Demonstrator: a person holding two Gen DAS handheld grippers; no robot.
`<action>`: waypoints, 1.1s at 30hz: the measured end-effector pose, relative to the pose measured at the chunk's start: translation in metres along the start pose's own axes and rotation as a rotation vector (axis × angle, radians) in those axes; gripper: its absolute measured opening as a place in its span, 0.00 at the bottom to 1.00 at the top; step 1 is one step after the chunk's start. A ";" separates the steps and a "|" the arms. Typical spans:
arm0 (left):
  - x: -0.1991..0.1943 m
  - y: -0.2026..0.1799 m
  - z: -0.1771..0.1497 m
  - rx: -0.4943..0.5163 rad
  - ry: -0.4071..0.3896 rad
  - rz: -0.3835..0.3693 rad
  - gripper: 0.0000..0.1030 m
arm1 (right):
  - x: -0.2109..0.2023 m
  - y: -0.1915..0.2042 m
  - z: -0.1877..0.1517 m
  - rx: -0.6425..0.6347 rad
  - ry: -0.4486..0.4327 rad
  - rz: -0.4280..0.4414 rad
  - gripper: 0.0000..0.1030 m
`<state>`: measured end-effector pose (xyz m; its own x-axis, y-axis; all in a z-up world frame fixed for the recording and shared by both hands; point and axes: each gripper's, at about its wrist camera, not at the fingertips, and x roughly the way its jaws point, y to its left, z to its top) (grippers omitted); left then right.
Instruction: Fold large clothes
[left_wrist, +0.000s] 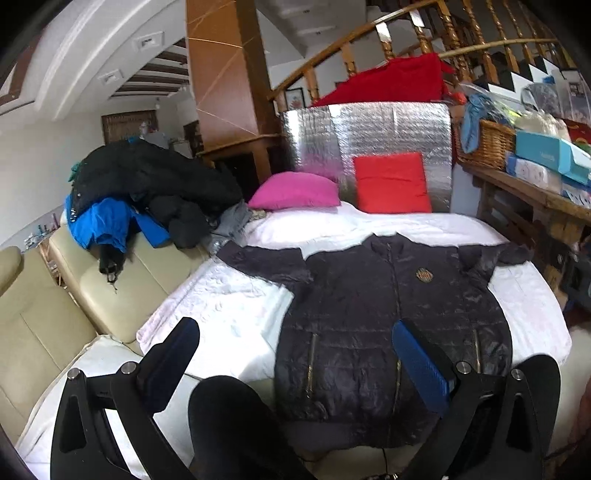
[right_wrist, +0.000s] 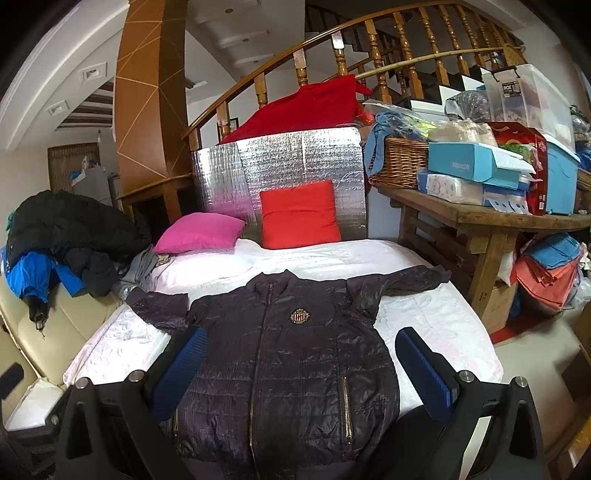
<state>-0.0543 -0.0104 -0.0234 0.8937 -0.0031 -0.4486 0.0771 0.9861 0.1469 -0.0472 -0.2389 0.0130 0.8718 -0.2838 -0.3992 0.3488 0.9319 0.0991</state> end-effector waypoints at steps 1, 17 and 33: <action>0.001 0.003 0.002 -0.009 -0.006 0.013 1.00 | 0.000 0.000 0.000 -0.002 0.004 0.001 1.00; 0.017 0.038 0.019 -0.125 -0.025 0.101 1.00 | 0.009 0.028 -0.010 -0.068 0.064 0.027 1.00; 0.020 0.041 0.022 -0.140 -0.014 0.098 1.00 | 0.015 0.029 -0.010 -0.065 0.091 0.039 1.00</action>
<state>-0.0234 0.0265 -0.0075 0.9001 0.0933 -0.4255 -0.0726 0.9953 0.0646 -0.0279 -0.2139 0.0004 0.8483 -0.2283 -0.4778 0.2899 0.9553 0.0584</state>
